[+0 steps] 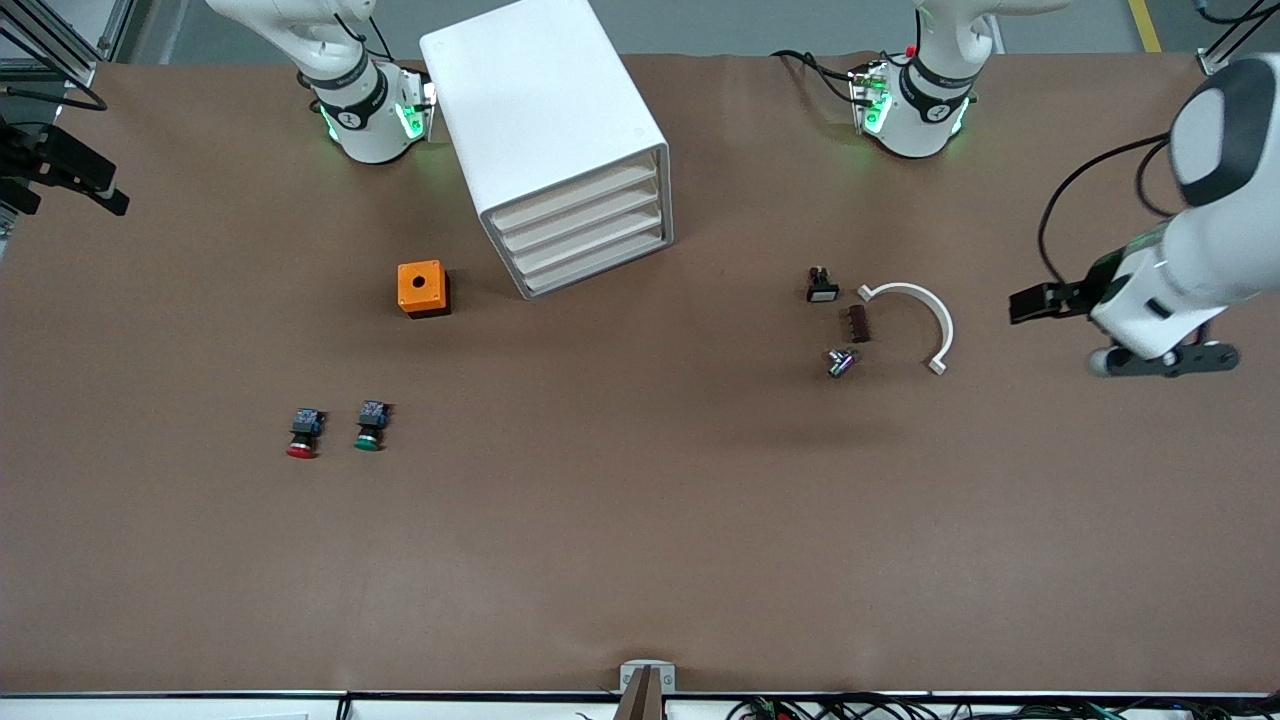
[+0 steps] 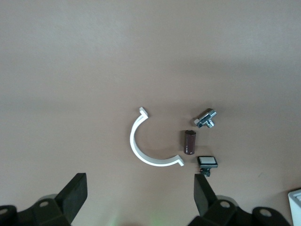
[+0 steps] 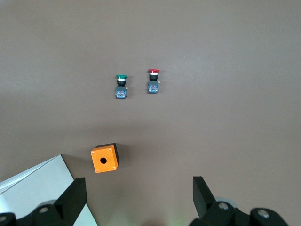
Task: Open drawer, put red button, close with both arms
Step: 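Move the left gripper toward the top drawer handle of the white cabinet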
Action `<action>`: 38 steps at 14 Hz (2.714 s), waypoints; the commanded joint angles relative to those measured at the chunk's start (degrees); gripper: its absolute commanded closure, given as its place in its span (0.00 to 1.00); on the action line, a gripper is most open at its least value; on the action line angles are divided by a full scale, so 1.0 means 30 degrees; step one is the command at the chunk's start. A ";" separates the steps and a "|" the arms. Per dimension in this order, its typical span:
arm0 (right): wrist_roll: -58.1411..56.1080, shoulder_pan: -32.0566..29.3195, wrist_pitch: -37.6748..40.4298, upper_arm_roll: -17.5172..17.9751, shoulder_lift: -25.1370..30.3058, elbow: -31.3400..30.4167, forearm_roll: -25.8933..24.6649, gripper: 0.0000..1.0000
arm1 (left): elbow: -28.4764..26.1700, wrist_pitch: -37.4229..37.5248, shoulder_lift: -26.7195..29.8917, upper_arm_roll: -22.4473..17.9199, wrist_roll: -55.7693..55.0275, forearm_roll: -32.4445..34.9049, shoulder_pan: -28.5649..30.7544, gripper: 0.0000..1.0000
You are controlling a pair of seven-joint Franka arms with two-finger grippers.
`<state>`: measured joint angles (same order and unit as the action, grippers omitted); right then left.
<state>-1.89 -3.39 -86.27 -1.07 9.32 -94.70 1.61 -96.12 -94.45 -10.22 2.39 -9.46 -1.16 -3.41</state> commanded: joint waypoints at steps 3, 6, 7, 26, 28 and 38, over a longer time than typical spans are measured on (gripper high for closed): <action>-0.0365 -0.0043 -0.0334 0.0033 0.0057 0.0218 -0.0097 0.00 | 0.0632 -0.1267 -0.2421 0.0082 -0.3869 0.0066 -0.1761 0.00; -0.0512 -0.0014 -0.0597 0.0033 0.0057 0.0189 -0.0127 0.00 | 0.1448 -0.1534 -0.3679 0.0111 -0.6913 -0.0488 -0.2756 0.00; -0.0716 -0.0043 -0.0598 0.0033 0.0057 0.0159 -0.0185 0.00 | 0.1859 -0.1505 -0.4235 0.0111 -0.8229 -0.0694 -0.3137 0.00; -0.1274 -0.0219 -0.0012 0.0004 0.0057 0.0013 -0.0009 0.00 | 0.5905 0.0715 -1.0538 0.0170 -2.9881 -1.2673 -0.6188 0.00; -0.1274 -0.0190 0.0046 0.0003 0.0086 0.0013 -0.0068 0.00 | 0.5906 0.2238 -1.1006 0.0170 -3.2137 -1.3873 -0.6363 0.00; -0.1274 -0.0219 0.0076 0.0003 0.0057 0.0013 -0.0127 0.00 | 0.5906 0.4558 -1.3058 0.0170 -3.9760 -1.9620 -0.7093 0.00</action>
<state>-5.09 -3.85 -86.48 -1.12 9.20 -94.70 1.35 -80.05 -82.27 -47.97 2.95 -125.11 -57.98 -23.39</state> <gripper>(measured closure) 0.000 0.000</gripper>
